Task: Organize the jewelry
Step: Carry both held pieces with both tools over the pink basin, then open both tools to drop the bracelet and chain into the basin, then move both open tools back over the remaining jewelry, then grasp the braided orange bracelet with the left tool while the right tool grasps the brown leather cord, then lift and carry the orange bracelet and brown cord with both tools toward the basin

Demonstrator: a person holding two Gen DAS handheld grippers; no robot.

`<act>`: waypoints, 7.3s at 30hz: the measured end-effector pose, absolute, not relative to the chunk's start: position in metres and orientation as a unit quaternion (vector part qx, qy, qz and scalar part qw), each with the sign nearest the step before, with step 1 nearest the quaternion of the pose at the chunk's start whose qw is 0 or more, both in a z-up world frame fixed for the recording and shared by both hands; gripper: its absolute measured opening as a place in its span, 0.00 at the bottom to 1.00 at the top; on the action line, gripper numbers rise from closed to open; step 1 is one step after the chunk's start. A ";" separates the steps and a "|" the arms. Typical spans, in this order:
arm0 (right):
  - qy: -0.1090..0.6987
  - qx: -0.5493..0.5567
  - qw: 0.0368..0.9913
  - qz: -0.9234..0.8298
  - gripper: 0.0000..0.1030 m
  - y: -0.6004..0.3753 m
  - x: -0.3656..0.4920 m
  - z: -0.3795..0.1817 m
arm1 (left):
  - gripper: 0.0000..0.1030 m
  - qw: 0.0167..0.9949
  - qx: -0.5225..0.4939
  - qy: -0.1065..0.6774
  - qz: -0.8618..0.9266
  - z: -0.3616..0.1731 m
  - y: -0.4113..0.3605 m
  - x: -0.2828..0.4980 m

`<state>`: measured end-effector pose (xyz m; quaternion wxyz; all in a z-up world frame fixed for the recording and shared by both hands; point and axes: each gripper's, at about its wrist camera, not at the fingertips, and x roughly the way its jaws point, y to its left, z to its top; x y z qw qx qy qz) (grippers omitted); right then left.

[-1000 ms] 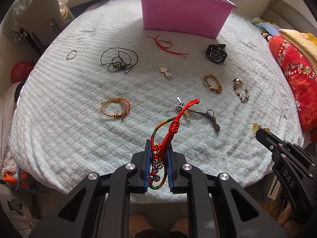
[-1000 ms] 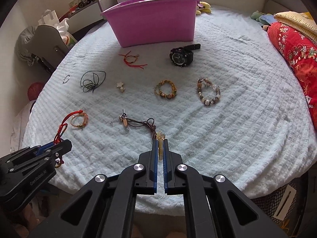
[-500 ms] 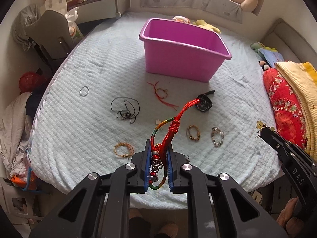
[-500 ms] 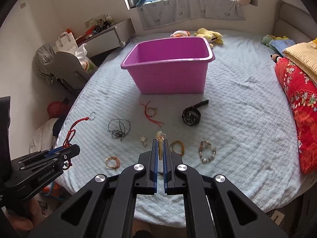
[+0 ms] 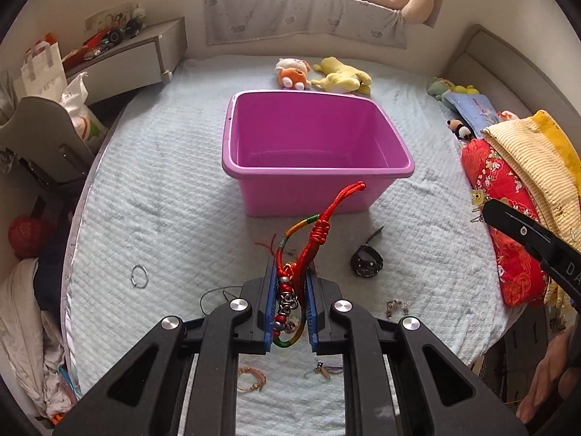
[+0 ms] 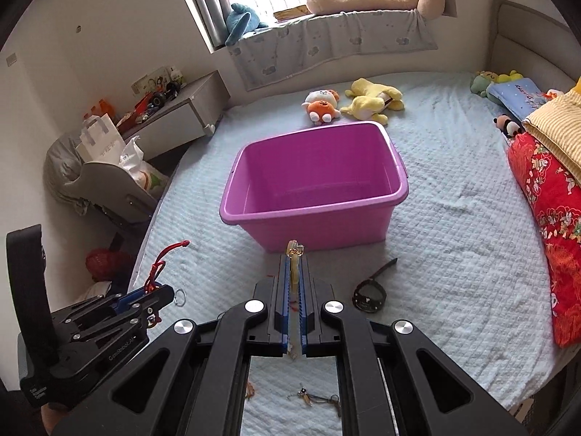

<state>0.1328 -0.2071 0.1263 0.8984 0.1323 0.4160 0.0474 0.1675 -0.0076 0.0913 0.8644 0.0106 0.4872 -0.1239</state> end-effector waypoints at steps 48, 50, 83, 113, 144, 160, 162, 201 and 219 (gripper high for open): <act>0.528 0.083 0.843 0.060 0.47 -0.262 0.394 0.052 | 0.80 0.828 0.005 0.561 -0.018 0.032 -0.042 0.396; 0.528 0.084 0.843 0.061 0.47 -0.259 0.387 0.052 | 0.80 0.829 0.007 0.559 -0.022 0.034 -0.042 0.390; 0.554 0.160 0.817 0.017 0.56 -0.202 0.124 0.022 | 0.88 0.828 0.033 0.551 -0.093 0.033 0.004 0.180; 0.569 0.115 0.809 0.097 0.57 -0.220 -0.012 -0.091 | 0.89 0.821 -0.030 0.567 0.055 -0.073 0.053 0.008; 0.509 0.063 0.858 0.042 0.57 -0.164 0.000 -0.216 | 0.89 0.846 -0.008 0.533 -0.016 -0.223 0.063 0.031; 0.503 0.029 0.863 0.036 0.56 -0.154 0.014 -0.235 | 0.95 0.872 0.032 0.487 -0.022 -0.246 0.054 0.032; 0.505 0.021 0.862 0.036 0.56 -0.152 0.014 -0.237 | 0.95 0.874 0.033 0.484 -0.017 -0.246 0.052 0.031; 0.521 0.106 0.845 0.052 0.10 -0.207 -0.004 -0.144 | 0.05 0.841 0.021 0.533 -0.089 -0.128 0.002 0.021; 0.475 0.136 0.866 0.079 0.10 -0.264 0.029 0.038 | 0.05 0.857 -0.014 0.512 -0.055 0.052 -0.031 0.061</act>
